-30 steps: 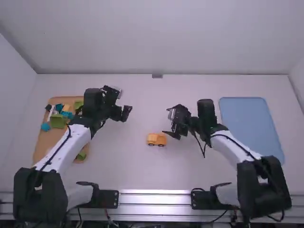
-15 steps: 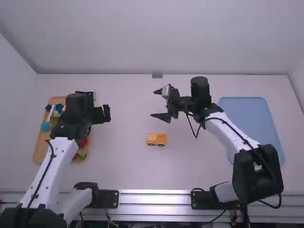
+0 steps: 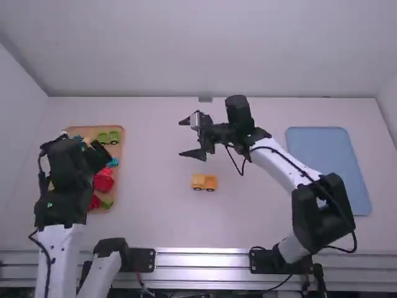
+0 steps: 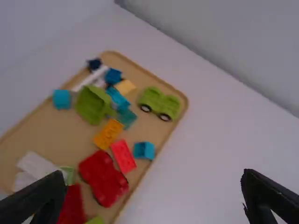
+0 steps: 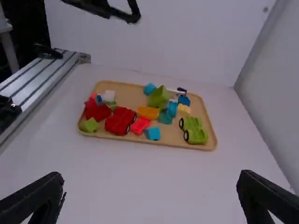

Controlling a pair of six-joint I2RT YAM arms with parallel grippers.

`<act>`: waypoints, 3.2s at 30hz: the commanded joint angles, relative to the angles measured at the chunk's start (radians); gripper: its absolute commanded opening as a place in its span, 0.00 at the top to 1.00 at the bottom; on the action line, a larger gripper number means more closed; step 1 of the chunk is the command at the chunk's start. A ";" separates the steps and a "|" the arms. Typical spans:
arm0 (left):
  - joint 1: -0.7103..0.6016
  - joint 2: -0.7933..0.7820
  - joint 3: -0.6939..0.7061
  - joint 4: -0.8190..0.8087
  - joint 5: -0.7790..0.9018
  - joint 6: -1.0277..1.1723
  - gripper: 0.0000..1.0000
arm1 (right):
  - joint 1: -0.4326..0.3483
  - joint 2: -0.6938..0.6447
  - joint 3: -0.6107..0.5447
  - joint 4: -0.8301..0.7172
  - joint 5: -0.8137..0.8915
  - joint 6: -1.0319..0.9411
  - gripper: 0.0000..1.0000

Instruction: Assemble lego blocks to make yellow taxi

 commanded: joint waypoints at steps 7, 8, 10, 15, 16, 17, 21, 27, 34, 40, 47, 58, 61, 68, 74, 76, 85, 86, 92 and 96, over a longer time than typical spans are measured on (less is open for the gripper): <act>0.227 0.068 0.119 -0.139 -0.024 -0.070 0.01 | 0.022 0.042 0.049 0.003 -0.006 -0.009 0.01; 0.250 0.095 0.144 -0.154 -0.011 -0.068 0.01 | 0.019 0.042 0.049 0.004 -0.006 -0.008 0.01; 0.294 0.159 0.208 -0.188 0.007 -0.069 0.01 | 0.015 0.042 0.049 0.004 -0.005 -0.008 0.01; 0.344 0.362 0.416 -0.278 0.014 -0.080 0.01 | 0.016 0.042 0.048 0.003 -0.010 -0.024 0.01; 0.338 0.417 0.475 -0.299 0.027 -0.079 0.01 | 0.017 0.042 0.048 0.004 -0.009 -0.027 0.01; 0.334 0.437 0.496 -0.302 0.040 -0.074 0.01 | 0.017 0.042 0.048 0.004 -0.008 -0.027 0.01; 0.313 0.599 0.634 -0.288 0.247 0.046 0.01 | 0.034 0.042 0.048 0.023 -0.007 -0.026 0.01; 0.240 0.914 0.883 -0.380 0.214 0.148 0.01 | 0.040 0.042 0.048 0.056 -0.009 -0.023 0.01; 0.200 1.278 1.241 -0.551 0.217 0.328 0.01 | 0.037 0.042 0.049 0.050 -0.006 0.004 0.01; 0.216 1.524 1.487 -0.705 0.212 0.462 0.01 | 0.037 0.042 0.048 0.040 -0.006 0.004 0.01; 0.252 1.653 1.514 -0.679 0.137 0.650 0.03 | 0.037 0.042 0.048 0.031 -0.005 0.011 0.01; 0.346 1.693 1.368 -0.508 0.245 0.962 0.36 | 0.039 0.042 0.048 0.026 -0.006 0.031 0.01; 0.343 1.693 1.330 -0.442 0.245 0.986 0.39 | 0.038 0.042 0.048 0.027 -0.005 0.030 0.01; 0.336 1.693 1.242 -0.404 0.267 1.106 0.51 | 0.039 0.042 0.048 0.030 -0.005 0.031 0.01; 0.339 1.693 1.169 -0.301 0.270 1.085 0.53 | 0.039 0.042 0.048 0.027 0.002 0.031 0.01; 0.340 1.693 1.145 -0.262 0.270 1.072 0.54 | 0.039 0.042 0.048 0.027 0.002 0.030 0.01; 0.357 1.693 1.118 -0.240 0.323 1.071 0.58 | 0.038 0.042 0.048 0.026 0.002 0.030 0.01; 0.357 1.693 1.117 -0.237 0.322 1.070 0.61 | 0.038 0.042 0.048 0.026 0.002 0.030 0.01; 0.357 1.693 1.107 -0.233 0.320 1.046 0.71 | 0.038 0.042 0.048 0.018 0.002 0.031 0.01; 0.357 1.693 1.080 -0.201 0.323 1.036 0.83 | 0.038 0.042 0.048 0.002 0.002 0.030 0.01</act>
